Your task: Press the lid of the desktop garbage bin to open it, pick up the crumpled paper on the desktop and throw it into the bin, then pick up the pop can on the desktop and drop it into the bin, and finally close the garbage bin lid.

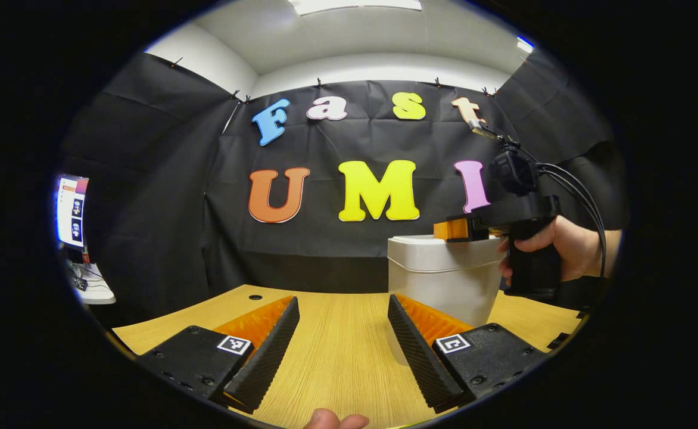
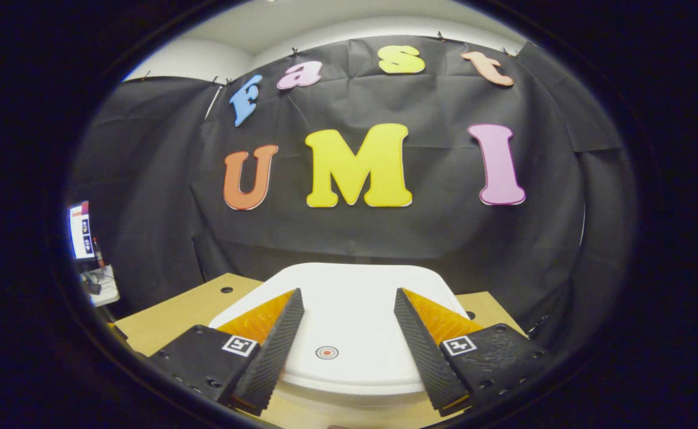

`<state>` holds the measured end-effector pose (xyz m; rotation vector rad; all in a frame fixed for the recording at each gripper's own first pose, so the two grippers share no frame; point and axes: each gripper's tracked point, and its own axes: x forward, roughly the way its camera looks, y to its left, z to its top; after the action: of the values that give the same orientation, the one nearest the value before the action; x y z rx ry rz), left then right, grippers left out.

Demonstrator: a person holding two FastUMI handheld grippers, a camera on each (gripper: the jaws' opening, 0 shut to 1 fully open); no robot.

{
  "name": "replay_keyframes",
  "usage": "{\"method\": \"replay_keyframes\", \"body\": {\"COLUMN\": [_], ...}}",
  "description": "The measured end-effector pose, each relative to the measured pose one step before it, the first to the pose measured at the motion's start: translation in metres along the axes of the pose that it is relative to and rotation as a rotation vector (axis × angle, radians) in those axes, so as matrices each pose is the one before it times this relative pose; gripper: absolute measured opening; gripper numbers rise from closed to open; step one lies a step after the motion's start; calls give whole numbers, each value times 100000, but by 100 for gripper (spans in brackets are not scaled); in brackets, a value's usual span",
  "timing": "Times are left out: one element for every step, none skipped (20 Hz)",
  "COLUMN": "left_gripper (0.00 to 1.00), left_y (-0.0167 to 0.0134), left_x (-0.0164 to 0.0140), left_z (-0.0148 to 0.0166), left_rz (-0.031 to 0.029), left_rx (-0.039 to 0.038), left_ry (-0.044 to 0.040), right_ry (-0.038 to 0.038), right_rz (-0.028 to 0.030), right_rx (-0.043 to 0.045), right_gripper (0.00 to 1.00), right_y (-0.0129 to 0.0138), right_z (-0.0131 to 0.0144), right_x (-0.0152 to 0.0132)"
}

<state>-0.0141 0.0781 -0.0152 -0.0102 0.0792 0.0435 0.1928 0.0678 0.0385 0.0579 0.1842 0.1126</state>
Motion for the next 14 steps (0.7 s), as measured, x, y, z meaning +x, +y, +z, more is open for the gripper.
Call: {"method": "replay_keyframes", "body": {"left_gripper": [96, 96, 96, 96, 96, 96, 96, 96, 96, 96, 96, 96, 96, 96], "left_y": [-212, -203, -197, -209, -142, -95, -144, -127, -186, -151, -51, -197, -279, -174], "left_x": [-37, 51, -32, -80, -215, -128, -140, -138, -70, -118, -89, -58, 88, 19], "left_z": [-63, -59, 123, 92, 275, 275, 206, 164, 22, 347, 255, 30, -37, -53], "left_rz": [-210, -495, -361, -369, -210, 39, 152, 131, -117, -21, 222, -175, -591, -464], "left_rx": [329, 145, 162, 273, 519, 542, 388, 45, 30, 126, 87, -6, -21, 111], "left_ry": [249, 55, -234, -312, -743, -731, -747, -391, -417, -821, -535, -357, -160, 79], "right_ry": [3004, 1139, 468, -1864, -5102, -4106, -2088, 267, 870, 2119, 1317, -132, -845, -1433], "right_rz": [-75, 93, -105, -282, 7, 119, 965, 789, -329, -563, -1153, -874, -140, -36], "right_rx": [-69, 736, -555, 127, 729, 1809, -1477, -801, 1295, 1658, 1707, 1803, 1038, -209], "right_gripper": [95, 96, 96, 96, 96, 95, 93, 93, 92, 94, 95, 96, 96, 96], "right_y": [305, 94, 4, -142, -53, 51, 196, 85, -187, -274, -508, -242, -194, -70], "right_z": [-217, -311, -477, 551, 793, 491, 173, -322, 34, 32, 40, 421, 139, -122], "right_x": [49, -21, -72, -391, -221, 9, 75, -33, -6, 15, -208, -470, -624, -626]}}
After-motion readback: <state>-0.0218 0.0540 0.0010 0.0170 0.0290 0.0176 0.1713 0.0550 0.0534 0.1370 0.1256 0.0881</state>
